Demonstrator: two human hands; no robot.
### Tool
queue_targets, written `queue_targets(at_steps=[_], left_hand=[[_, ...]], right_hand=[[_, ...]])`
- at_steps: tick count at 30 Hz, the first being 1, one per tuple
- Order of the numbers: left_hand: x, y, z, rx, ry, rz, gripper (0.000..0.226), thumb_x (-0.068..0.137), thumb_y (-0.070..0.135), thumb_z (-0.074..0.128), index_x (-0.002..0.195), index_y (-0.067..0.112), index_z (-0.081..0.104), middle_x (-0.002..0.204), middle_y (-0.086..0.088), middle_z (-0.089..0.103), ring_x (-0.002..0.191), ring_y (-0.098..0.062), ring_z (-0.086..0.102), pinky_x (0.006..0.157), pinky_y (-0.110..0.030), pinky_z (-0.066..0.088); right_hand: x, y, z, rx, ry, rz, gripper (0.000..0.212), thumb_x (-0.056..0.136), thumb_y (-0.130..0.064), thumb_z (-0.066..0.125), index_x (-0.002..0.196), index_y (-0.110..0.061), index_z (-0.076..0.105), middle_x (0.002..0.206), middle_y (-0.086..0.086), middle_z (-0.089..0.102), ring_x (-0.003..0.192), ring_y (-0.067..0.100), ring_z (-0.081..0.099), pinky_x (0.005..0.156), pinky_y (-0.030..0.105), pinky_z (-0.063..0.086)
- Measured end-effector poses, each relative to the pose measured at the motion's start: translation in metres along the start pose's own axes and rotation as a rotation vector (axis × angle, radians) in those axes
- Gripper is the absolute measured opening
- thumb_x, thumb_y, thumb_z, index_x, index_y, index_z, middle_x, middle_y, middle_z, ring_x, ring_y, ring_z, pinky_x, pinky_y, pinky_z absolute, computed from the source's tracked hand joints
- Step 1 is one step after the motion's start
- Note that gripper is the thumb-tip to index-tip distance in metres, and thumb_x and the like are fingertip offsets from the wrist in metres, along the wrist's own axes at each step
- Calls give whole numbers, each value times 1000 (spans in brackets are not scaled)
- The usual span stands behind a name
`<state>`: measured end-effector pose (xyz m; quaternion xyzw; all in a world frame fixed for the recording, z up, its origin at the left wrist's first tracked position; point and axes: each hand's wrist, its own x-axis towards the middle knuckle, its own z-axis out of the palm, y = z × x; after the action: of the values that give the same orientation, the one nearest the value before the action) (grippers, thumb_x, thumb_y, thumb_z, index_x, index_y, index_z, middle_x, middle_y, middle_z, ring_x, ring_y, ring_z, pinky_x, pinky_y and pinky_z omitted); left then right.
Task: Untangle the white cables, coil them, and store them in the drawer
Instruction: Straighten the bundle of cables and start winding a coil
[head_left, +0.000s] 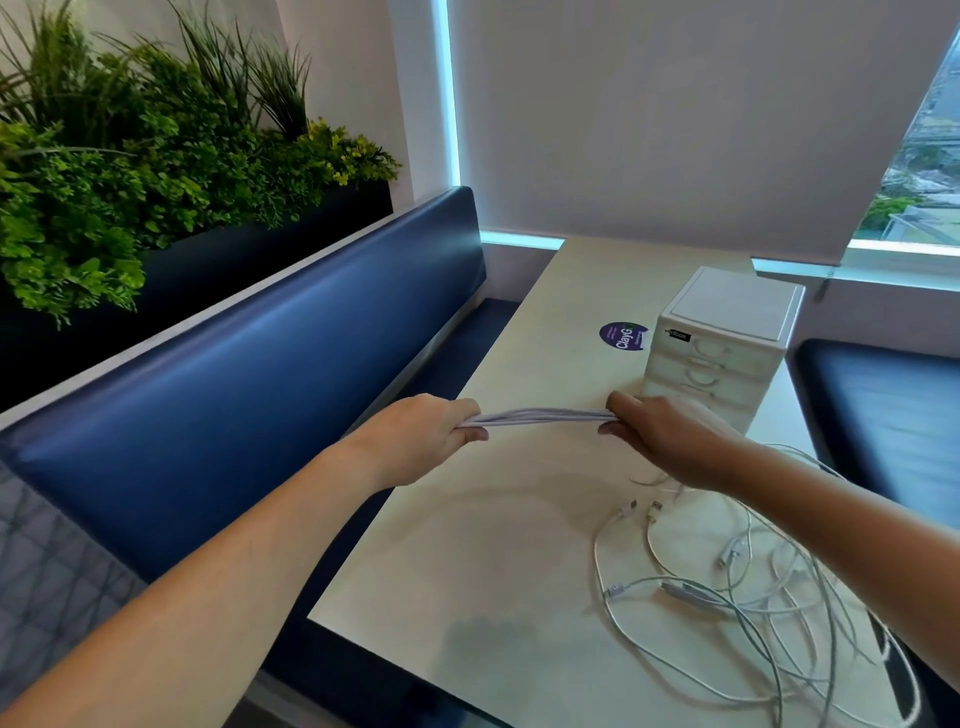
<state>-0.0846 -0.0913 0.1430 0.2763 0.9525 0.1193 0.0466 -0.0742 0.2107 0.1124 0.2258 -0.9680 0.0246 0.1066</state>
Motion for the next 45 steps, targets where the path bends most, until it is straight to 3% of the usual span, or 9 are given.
queue_targets(at_steps=[7, 13, 22, 26, 29, 34, 39, 42, 45], left_hand=[[-1, -9, 0, -330, -65, -106, 19, 101, 34, 48, 88, 29, 61, 70, 6, 61, 61, -11, 53, 65, -37, 52], [-1, -5, 2, -275, -27, -58, 57, 90, 70, 36, 76, 17, 49, 67, 3, 46, 59, -13, 40, 59, -31, 36], [-3, -4, 1, -470, -162, -93, 33, 101, 48, 40, 84, 24, 53, 71, 6, 55, 60, -6, 47, 63, -28, 44], [-5, -4, -3, -528, -258, -78, 30, 92, 53, 55, 94, 26, 67, 97, 7, 74, 86, -3, 66, 80, -34, 54], [-4, -2, -7, -566, -256, -109, 42, 76, 66, 69, 94, 29, 76, 101, -5, 74, 102, -24, 67, 94, -47, 52], [3, 17, -7, -710, -322, -111, 24, 94, 25, 65, 116, 26, 60, 86, -2, 75, 82, -17, 71, 90, -35, 56], [9, 40, -9, -875, -312, -82, 20, 102, 16, 47, 88, 10, 59, 76, -3, 66, 79, -20, 66, 97, -42, 52], [11, 48, -6, -1078, -250, -94, 14, 103, 17, 43, 92, 10, 49, 60, 0, 49, 55, -15, 50, 86, -40, 58], [10, 51, -8, -1135, -221, -87, 24, 103, 24, 43, 86, 10, 50, 63, -1, 55, 57, -16, 52, 76, -34, 57]], right_hand=[[3, 9, -10, 214, -3, 67, 24, 96, -41, 46, 87, -19, 48, 66, -1, 54, 61, 23, 53, 58, 37, 42], [2, 15, -18, 33, 60, -29, 46, 89, -69, 21, 82, -26, 36, 60, -12, 38, 53, 16, 40, 50, 34, 36], [13, 21, -19, -31, 205, -111, 66, 88, -68, 10, 85, -16, 51, 65, -1, 56, 55, 24, 49, 50, 28, 30], [16, 18, -31, -90, 320, -204, 52, 95, -58, 23, 81, -18, 54, 67, -6, 56, 55, 19, 52, 46, 24, 29], [22, 17, -42, -86, 359, -271, 46, 97, -51, 30, 86, -17, 59, 73, -4, 58, 61, 19, 54, 47, 26, 37], [34, 18, -58, -27, 396, -279, 48, 97, -50, 31, 97, -11, 61, 84, 1, 63, 66, 26, 59, 54, 38, 50], [39, 17, -78, 1, 454, -278, 48, 98, -48, 31, 94, -9, 58, 78, 5, 62, 60, 29, 54, 53, 29, 42], [39, 24, -87, 10, 456, -224, 57, 97, -58, 22, 94, -12, 56, 76, 5, 62, 58, 31, 53, 52, 32, 42], [36, 28, -87, -1, 439, -221, 58, 96, -61, 20, 95, -14, 55, 75, 4, 62, 58, 31, 52, 52, 33, 44]])
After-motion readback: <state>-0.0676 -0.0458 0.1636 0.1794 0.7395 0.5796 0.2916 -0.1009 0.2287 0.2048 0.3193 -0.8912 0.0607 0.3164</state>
